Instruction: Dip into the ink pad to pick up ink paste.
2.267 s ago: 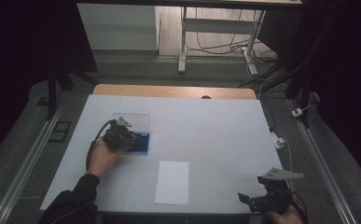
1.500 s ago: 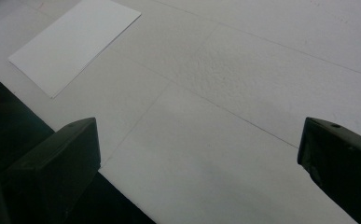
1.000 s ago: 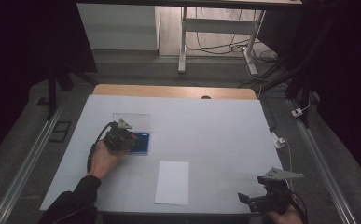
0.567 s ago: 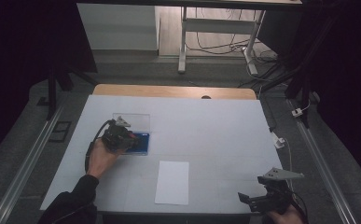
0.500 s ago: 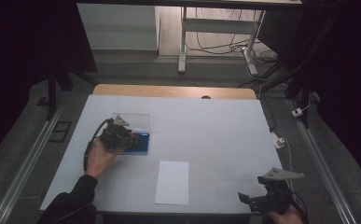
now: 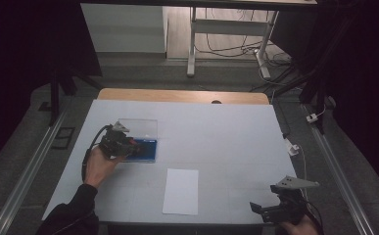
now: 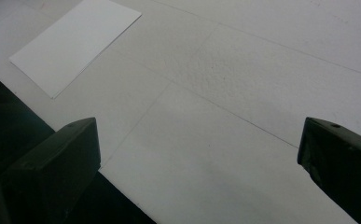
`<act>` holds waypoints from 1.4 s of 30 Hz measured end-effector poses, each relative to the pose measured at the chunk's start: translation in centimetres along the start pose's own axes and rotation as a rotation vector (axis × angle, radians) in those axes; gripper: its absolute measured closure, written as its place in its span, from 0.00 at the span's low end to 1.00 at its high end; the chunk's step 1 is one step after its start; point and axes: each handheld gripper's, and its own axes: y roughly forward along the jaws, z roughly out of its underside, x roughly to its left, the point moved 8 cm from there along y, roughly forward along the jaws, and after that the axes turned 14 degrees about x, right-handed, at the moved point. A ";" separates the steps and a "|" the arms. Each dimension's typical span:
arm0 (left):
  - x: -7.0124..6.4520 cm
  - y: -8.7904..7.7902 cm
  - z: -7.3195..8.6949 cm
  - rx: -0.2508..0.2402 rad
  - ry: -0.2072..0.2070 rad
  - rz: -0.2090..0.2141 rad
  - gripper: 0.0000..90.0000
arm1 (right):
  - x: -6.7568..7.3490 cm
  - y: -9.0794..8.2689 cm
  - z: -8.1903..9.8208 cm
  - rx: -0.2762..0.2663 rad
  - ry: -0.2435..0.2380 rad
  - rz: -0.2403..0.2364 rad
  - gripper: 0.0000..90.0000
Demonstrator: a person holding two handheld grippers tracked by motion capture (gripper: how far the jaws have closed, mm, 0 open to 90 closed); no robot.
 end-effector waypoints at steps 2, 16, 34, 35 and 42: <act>0.0 0.3 0.1 0.008 -0.001 0.003 0.65 | 0.0 0.0 0.0 0.000 0.000 0.000 0.00; 0.0 1.1 0.6 0.011 0.013 0.000 0.65 | 0.0 0.0 0.0 0.002 0.000 -0.001 0.00; -0.7 1.3 0.7 0.002 0.031 -0.081 0.66 | 0.0 0.1 0.0 0.012 -0.002 0.002 0.00; -0.7 1.3 0.6 0.005 0.028 -0.081 0.66 | 0.0 0.1 0.0 0.012 -0.002 0.003 0.00; -0.3 1.4 0.4 0.012 -0.027 -0.027 0.66 | 0.0 0.1 0.1 0.013 -0.001 0.001 0.00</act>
